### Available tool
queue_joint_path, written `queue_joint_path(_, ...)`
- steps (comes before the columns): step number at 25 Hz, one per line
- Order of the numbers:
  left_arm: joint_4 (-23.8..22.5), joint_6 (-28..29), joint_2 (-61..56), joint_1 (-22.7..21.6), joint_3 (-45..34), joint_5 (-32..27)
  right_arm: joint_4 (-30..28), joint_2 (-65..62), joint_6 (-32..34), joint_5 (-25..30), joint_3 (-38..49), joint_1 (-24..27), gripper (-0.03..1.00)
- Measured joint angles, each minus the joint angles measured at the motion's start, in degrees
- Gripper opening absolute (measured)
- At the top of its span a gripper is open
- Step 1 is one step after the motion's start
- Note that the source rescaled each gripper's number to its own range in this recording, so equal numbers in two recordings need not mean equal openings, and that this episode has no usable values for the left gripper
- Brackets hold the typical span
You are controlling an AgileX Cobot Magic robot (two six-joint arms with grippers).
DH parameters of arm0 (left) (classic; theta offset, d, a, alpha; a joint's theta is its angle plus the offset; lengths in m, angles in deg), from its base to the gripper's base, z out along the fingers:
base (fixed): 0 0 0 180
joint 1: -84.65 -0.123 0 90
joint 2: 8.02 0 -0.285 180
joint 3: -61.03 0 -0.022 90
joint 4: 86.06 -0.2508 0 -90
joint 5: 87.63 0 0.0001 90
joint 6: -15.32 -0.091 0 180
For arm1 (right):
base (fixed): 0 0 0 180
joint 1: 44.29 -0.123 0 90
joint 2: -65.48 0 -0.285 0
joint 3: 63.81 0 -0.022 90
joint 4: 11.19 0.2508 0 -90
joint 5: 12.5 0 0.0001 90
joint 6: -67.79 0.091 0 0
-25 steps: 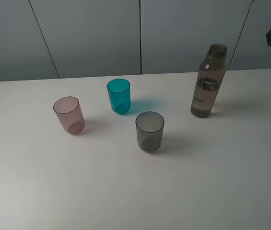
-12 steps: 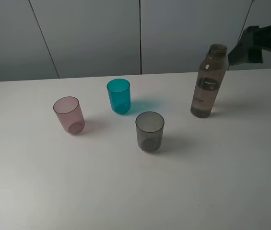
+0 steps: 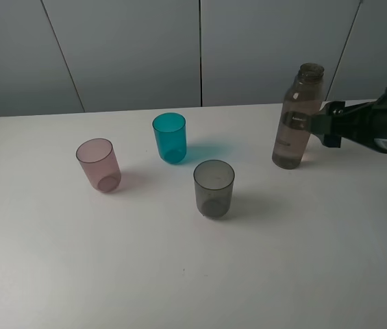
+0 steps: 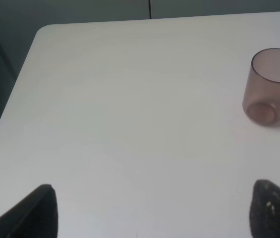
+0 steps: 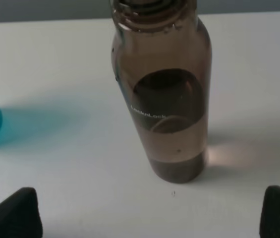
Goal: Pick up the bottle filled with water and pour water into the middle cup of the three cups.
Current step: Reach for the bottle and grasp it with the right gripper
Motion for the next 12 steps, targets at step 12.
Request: queue_joint_path(12, 0.00, 0.00, 0.00, 0.00, 0.00, 0.00, 0.54, 13.84, -4.35, -22.48, 4.69, -2.97, 0.84)
